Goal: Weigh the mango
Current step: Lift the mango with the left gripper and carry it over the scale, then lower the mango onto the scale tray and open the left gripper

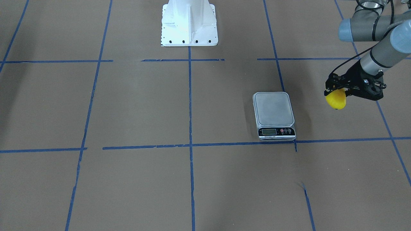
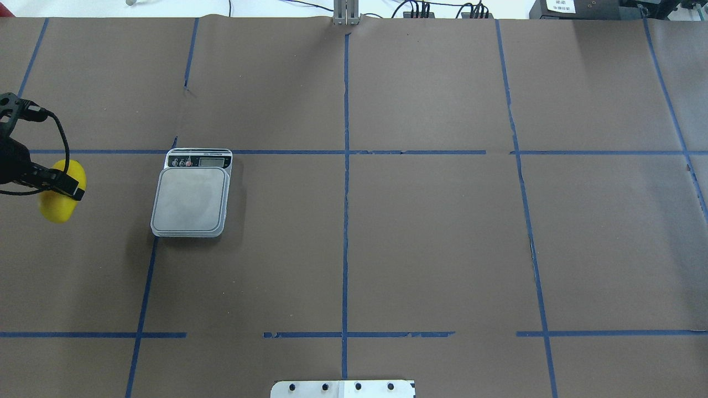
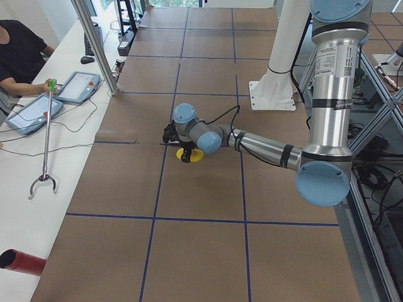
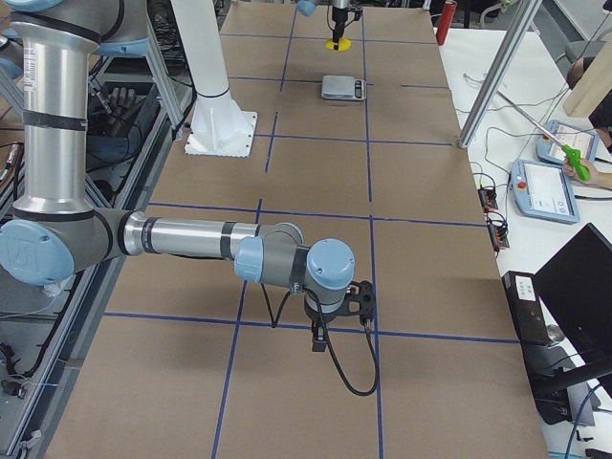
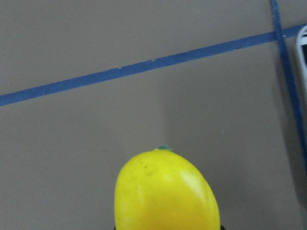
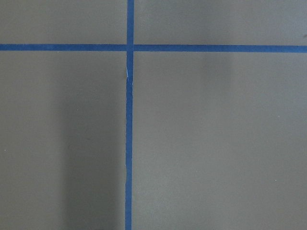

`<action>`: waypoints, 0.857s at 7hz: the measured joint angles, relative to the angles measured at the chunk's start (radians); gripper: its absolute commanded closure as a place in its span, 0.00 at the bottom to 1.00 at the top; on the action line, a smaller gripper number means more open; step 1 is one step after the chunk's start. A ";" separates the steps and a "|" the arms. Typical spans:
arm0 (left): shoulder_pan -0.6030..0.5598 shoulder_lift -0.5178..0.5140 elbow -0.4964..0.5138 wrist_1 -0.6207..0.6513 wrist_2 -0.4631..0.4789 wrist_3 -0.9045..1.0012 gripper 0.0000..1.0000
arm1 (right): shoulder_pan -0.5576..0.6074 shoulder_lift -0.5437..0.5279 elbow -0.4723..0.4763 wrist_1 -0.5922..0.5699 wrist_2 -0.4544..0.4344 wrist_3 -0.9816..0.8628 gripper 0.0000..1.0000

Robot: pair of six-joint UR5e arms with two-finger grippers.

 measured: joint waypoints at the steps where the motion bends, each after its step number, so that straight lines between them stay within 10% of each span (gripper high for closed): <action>1: 0.001 -0.033 -0.073 0.090 -0.001 -0.066 1.00 | 0.000 0.000 -0.001 0.000 0.000 0.000 0.00; 6: 0.223 -0.346 0.123 0.049 0.123 -0.444 1.00 | 0.000 0.000 0.000 0.000 0.000 -0.001 0.00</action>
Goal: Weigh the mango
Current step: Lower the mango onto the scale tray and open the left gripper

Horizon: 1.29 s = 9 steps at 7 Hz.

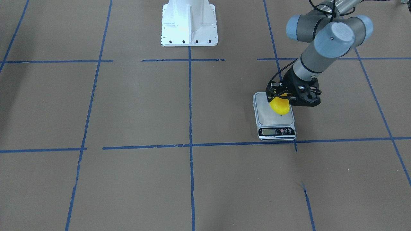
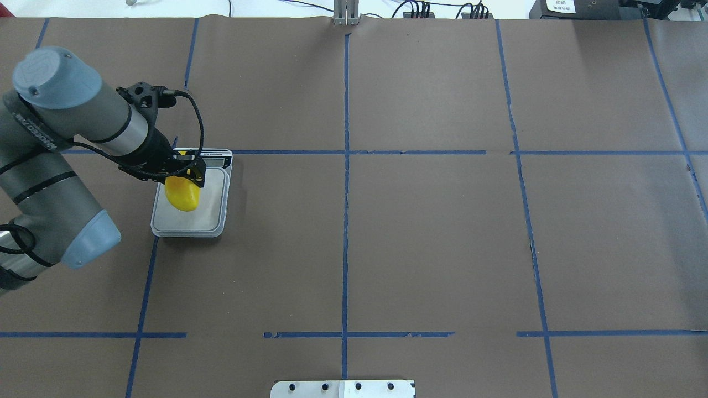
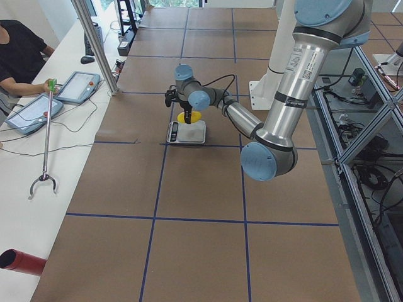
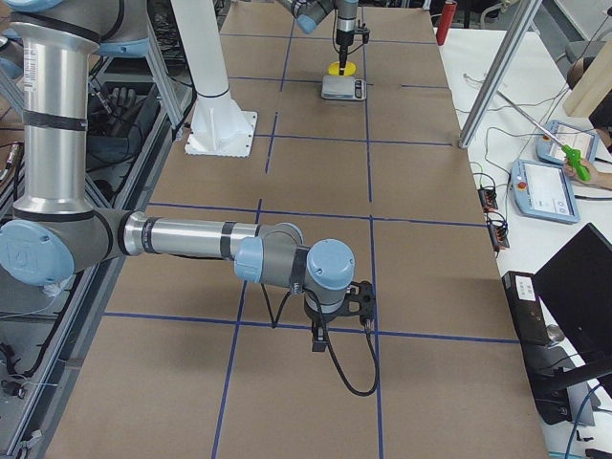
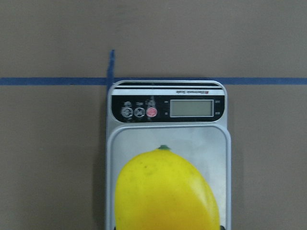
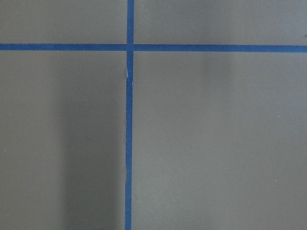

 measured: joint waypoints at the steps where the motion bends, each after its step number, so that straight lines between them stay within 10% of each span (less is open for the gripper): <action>1: 0.015 -0.001 0.036 -0.055 0.021 -0.013 1.00 | 0.000 0.000 0.000 0.000 0.000 0.000 0.00; 2: 0.020 0.004 0.055 -0.087 0.030 -0.015 1.00 | 0.000 0.000 0.000 0.000 0.000 0.000 0.00; 4: 0.018 0.012 0.065 -0.106 0.035 0.009 0.00 | 0.000 0.000 0.000 0.000 0.000 0.001 0.00; 9: -0.063 0.022 0.010 -0.098 0.035 0.062 0.00 | 0.000 0.000 0.000 0.000 0.000 0.001 0.00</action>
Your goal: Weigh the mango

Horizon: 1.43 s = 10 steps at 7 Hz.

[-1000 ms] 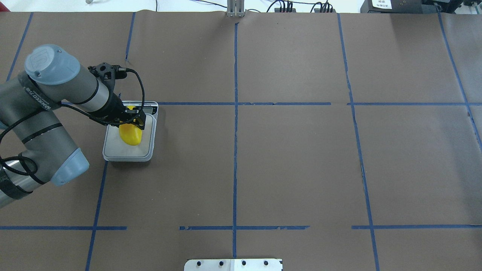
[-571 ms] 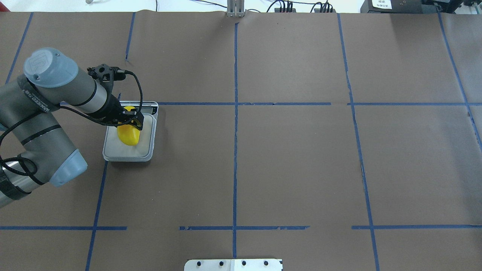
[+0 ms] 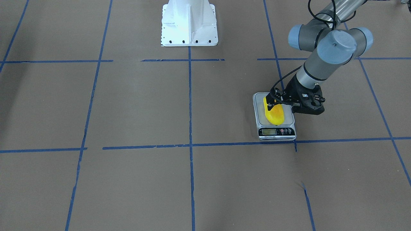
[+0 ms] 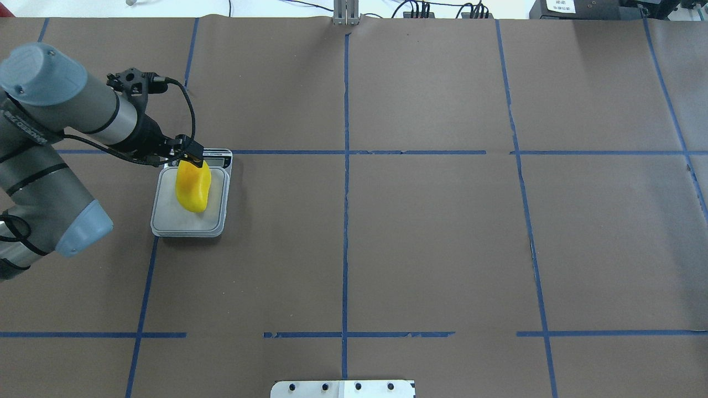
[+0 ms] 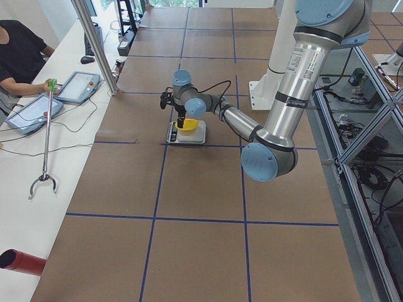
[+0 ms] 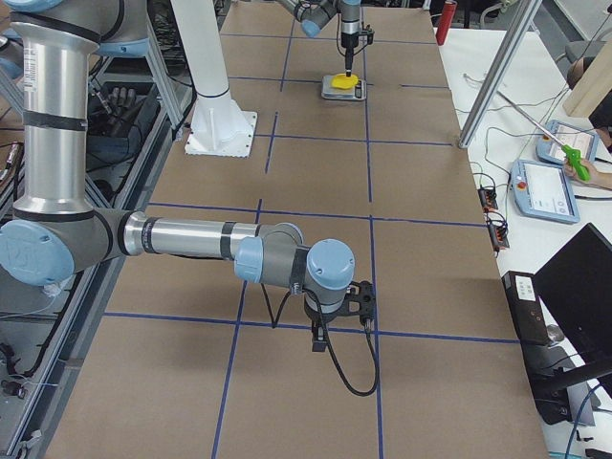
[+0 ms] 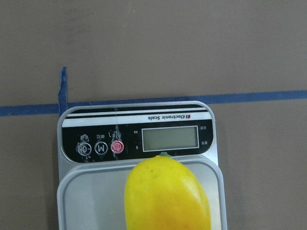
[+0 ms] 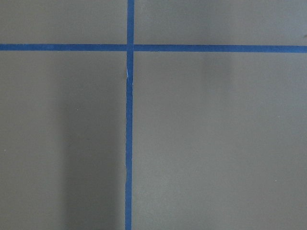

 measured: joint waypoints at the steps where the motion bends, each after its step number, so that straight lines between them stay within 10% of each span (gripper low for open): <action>1: -0.034 0.035 -0.057 0.009 -0.005 0.020 0.00 | 0.000 0.000 0.000 0.000 0.000 0.000 0.00; 5: -0.366 0.284 -0.167 0.019 -0.155 0.358 0.00 | 0.000 0.000 -0.001 0.000 0.000 0.000 0.00; 10: -0.639 0.487 0.045 0.061 -0.190 0.810 0.00 | 0.000 0.000 0.000 0.000 0.000 0.000 0.00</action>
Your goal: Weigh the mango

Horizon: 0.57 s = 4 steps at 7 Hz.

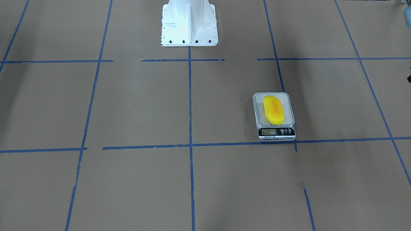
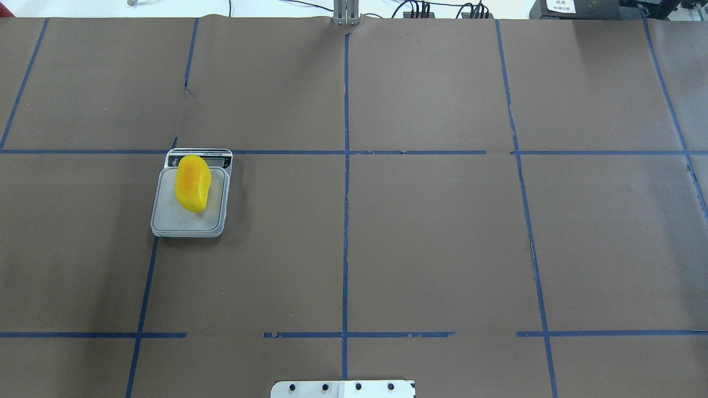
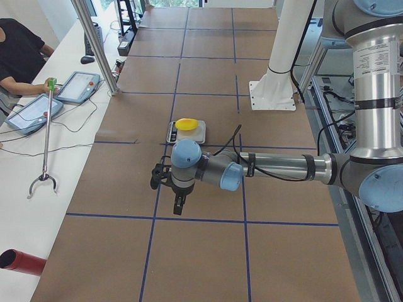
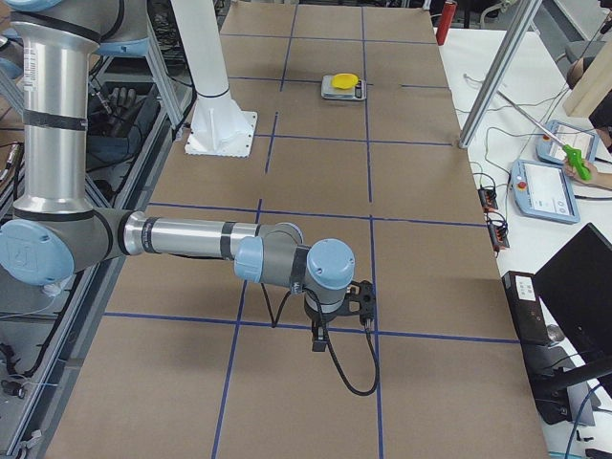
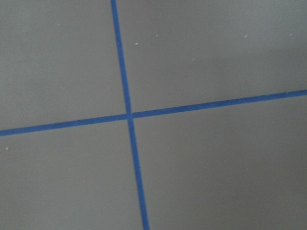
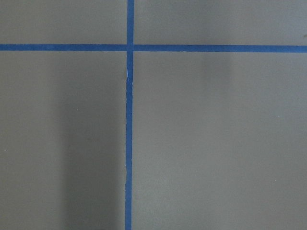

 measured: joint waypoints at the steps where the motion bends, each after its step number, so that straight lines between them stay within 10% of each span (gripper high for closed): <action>1: -0.031 -0.001 0.010 0.055 0.000 0.012 0.00 | 0.000 0.000 0.000 0.000 0.000 0.000 0.00; 4: -0.089 -0.041 0.004 0.213 0.001 0.021 0.00 | 0.000 0.000 0.000 0.000 0.000 0.000 0.00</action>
